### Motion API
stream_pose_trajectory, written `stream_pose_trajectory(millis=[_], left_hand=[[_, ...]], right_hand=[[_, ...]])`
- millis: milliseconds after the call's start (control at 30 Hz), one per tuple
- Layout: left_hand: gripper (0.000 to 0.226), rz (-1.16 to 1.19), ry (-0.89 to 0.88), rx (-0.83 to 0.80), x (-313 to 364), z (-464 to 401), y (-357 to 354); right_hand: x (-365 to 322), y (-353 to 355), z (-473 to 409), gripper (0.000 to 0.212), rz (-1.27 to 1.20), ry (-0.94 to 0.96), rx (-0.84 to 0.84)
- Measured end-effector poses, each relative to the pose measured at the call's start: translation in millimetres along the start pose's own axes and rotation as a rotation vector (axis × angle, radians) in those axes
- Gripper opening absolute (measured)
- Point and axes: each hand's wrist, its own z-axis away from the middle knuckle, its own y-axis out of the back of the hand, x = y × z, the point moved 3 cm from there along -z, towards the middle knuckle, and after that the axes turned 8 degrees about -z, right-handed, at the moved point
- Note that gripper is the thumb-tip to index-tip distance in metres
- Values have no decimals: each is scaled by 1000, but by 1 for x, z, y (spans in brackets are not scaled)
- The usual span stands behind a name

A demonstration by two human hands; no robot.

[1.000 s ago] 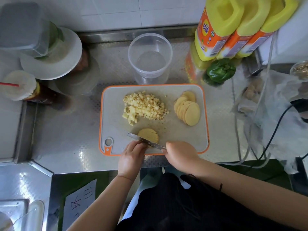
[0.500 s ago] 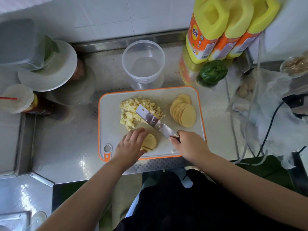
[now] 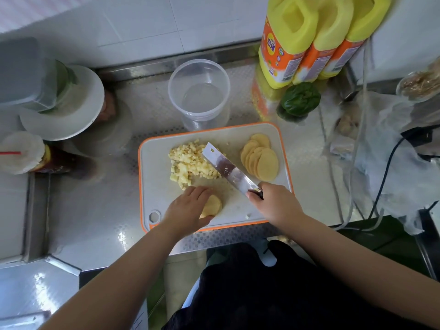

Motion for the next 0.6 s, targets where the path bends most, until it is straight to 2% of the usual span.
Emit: stream_pose_trajectory(millis=[100,300,367,500,567,600], left_hand=[[69,69,284,-92,10,4,-1],[77,359,924,20,44,5,-3],[79,340,965,81,49,5,-4],[83,306,916,98,47,10,-11],[75,260,843,210,44,14,-11],[63,235,773,307,44,16,-12]], right_hand=[[-3,1,-2,33,-2,5,4],[-16,-2,-8,35,282,155,22],[-19,-7,-9,34,364,199,23],[-17,-15,-11,35,424,276,-9],[-17,-16,-13,35,435,288,-16],[-17,-16,-13,35,437,288,-19]])
